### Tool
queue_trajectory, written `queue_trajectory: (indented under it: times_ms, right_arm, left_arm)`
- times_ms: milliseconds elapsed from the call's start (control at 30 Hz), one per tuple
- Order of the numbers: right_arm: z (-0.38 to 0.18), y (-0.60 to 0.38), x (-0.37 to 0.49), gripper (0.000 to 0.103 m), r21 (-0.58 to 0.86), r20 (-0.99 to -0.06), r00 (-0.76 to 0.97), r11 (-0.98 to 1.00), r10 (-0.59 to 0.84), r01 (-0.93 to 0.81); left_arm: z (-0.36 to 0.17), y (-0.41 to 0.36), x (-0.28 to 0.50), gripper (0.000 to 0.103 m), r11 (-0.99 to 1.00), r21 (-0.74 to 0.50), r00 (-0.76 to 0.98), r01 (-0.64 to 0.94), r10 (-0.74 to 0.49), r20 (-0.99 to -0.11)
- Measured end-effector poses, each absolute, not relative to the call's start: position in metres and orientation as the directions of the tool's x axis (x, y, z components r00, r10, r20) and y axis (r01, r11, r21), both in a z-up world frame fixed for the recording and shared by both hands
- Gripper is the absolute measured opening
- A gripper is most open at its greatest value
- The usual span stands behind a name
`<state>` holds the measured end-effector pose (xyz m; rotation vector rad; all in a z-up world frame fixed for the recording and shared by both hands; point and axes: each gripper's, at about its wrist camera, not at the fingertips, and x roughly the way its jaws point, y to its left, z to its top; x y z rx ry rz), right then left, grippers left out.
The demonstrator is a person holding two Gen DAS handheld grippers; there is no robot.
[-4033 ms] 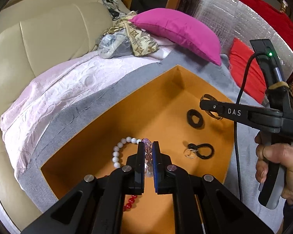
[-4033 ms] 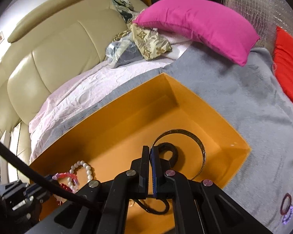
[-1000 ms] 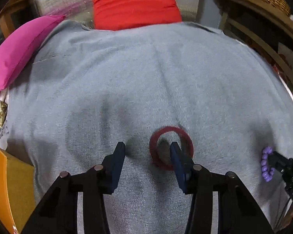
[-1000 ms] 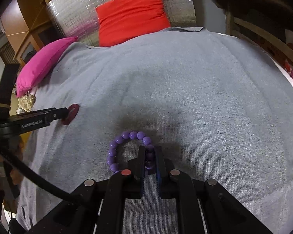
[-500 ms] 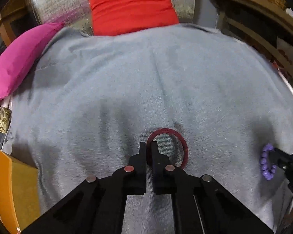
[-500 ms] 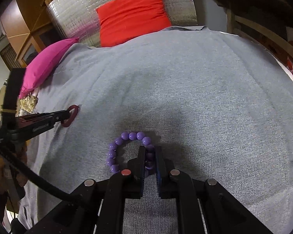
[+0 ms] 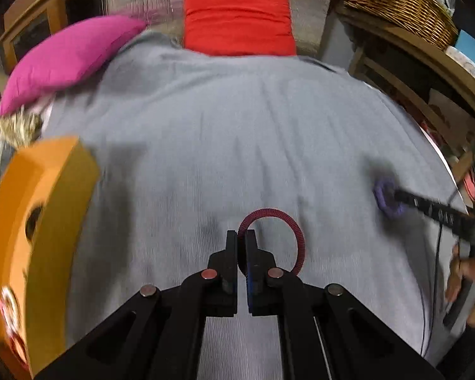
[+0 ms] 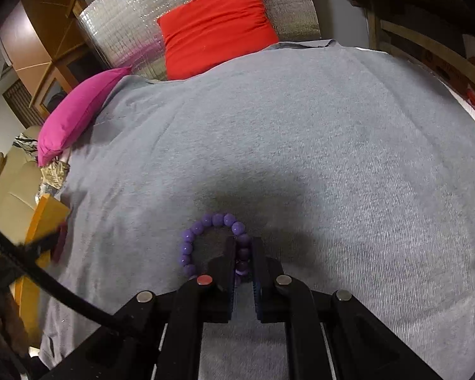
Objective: Organize jewelry
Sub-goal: 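Grasp the dark red ring with the left tool, then carry the dark red ring and purple bracelet over the orange box with both tools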
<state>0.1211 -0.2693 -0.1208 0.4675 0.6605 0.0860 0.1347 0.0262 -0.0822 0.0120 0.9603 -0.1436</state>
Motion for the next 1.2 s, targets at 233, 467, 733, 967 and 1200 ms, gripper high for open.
queue_trajectory:
  times_ms: [233,467,733,967,1200]
  right_arm:
    - [-0.129,-0.246,0.079,0.01,0.44,-0.608,0.761,0.894,0.228,0.084]
    - [-0.113,-0.239,0.041,0.01,0.457,-0.591,0.774,0.885,0.229,0.087]
    - [-0.115,-0.237,0.044,0.01,0.463,-0.612,0.754,0.881,0.238,0.098]
    - [-0.14,-0.237,0.052,0.012,0.468,-0.652,0.716,0.875,0.249,0.122]
    - [-0.135,-0.217,0.066,0.013,0.325,-0.715,0.679,0.939,0.166,0.113]
  left_arm:
    - [-0.104,0.04,0.089,0.004,0.989,-0.128,0.529,0.076,-0.148,-0.836]
    - [-0.103,0.055,0.073,0.004,0.983,-0.174,0.539,0.059,-0.178,-0.823]
    - [-0.099,0.055,0.064,0.004,0.981,-0.18,0.545,0.069,-0.188,-0.817]
    - [-0.107,0.052,0.068,0.004,0.983,-0.171,0.531,0.071,-0.183,-0.827]
    - [-0.111,0.051,0.065,0.004,0.983,-0.171,0.524,0.07,-0.182,-0.832]
